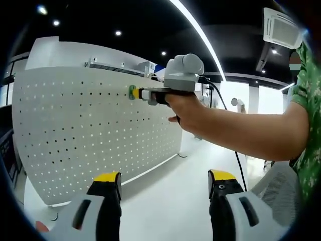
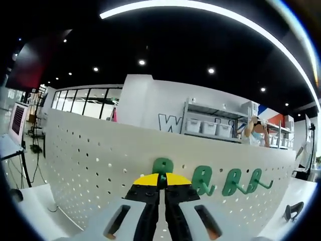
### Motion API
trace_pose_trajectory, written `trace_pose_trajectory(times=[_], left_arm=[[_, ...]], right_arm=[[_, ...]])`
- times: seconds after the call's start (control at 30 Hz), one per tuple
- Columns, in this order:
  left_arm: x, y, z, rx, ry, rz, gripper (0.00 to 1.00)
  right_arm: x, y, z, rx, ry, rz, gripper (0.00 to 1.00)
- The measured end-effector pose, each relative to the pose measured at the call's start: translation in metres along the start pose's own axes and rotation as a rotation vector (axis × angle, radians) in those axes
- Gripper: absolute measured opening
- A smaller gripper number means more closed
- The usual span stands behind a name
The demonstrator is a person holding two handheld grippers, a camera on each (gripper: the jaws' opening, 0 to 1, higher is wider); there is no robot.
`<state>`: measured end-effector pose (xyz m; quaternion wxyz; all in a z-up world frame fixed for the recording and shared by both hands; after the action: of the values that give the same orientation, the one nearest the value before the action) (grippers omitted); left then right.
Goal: Insert the hook assembly into the mounting plate slot until the hook locks in place.
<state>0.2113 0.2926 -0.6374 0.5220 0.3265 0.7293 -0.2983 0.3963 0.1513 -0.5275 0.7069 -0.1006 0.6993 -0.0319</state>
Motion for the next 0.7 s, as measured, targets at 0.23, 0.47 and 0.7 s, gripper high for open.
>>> trace_pose_trajectory(times=[0.23, 0.47, 0.7], left_arm=[[-0.0006, 0.0000, 0.0006, -0.001, -0.001, 0.001, 0.73], [-0.0017, -0.0003, 0.0018, 0.000, -0.002, 0.003, 0.73], [-0.0021, 0.0004, 0.0006, -0.002, -0.001, 0.005, 0.74]], right_arm=[[0.0023, 0.0011, 0.0010, -0.019, 0.002, -0.007, 0.06], [0.0016, 0.0024, 0.0014, -0.025, 0.000, -0.025, 0.09], [0.0016, 0.0049, 0.0007, -0.038, -0.001, -0.023, 0.13]])
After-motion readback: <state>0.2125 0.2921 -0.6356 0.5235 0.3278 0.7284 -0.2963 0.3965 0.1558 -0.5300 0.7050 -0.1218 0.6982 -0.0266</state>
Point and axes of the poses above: the point that each gripper's makers call its tool centre point, and the gripper's own axes: z roughly forward along the fingers, y roughly to its left, x roughly out of its underside, the point moved 3 cm from there along -z, roughly backward along the fingers, and after that the axes turned 6 degrees about y, right-handed, at the moved point
